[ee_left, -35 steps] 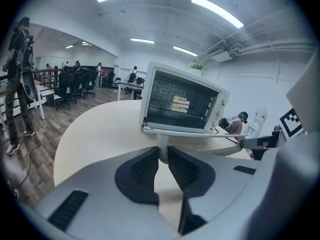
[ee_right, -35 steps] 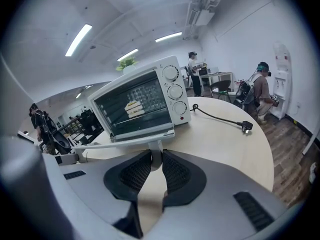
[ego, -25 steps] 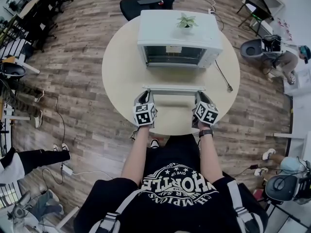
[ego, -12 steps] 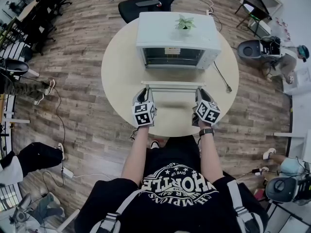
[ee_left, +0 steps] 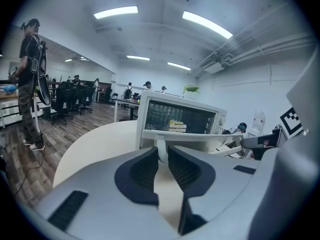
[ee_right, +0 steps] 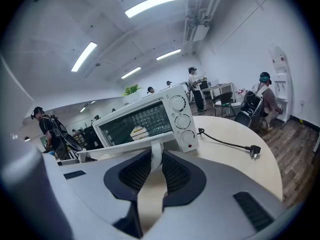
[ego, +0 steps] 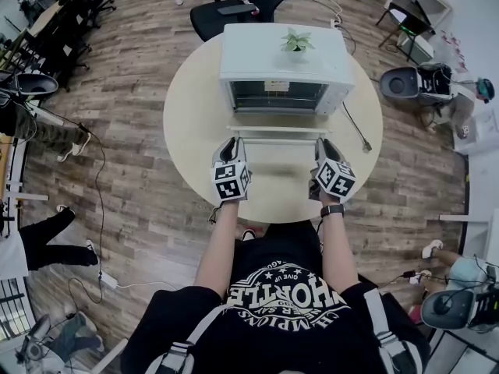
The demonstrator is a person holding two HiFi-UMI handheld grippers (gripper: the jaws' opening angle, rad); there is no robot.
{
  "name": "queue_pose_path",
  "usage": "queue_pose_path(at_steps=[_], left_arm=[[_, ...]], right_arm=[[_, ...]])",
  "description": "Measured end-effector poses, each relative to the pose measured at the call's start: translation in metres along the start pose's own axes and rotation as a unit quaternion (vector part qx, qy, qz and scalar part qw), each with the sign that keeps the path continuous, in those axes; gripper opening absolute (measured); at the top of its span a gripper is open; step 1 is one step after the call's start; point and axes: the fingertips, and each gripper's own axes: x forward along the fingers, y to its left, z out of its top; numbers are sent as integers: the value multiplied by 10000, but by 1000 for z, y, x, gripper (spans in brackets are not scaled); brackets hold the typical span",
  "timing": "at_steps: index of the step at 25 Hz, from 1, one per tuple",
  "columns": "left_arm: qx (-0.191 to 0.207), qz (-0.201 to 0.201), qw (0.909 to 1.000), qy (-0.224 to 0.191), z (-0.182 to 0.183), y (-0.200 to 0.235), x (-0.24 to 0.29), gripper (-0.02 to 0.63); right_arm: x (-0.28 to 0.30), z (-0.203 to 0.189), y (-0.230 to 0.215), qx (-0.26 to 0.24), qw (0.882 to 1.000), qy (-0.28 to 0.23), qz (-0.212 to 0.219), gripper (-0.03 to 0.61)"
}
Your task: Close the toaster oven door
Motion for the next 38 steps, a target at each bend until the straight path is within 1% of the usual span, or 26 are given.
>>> queue_pose_path(at_steps=[22,34,38], left_arm=[[-10,28,10000,-73,14,-1,6,78],[46,4,9999,-102,31,0,11,78],[34,19,9999,-113,41,2,15,78]], right_arm=[[4,14,2,15,9998,-176,35,94],[10,30,7,44,9996,-277,72,95],[15,39,10,41,9996,-239,118,95]])
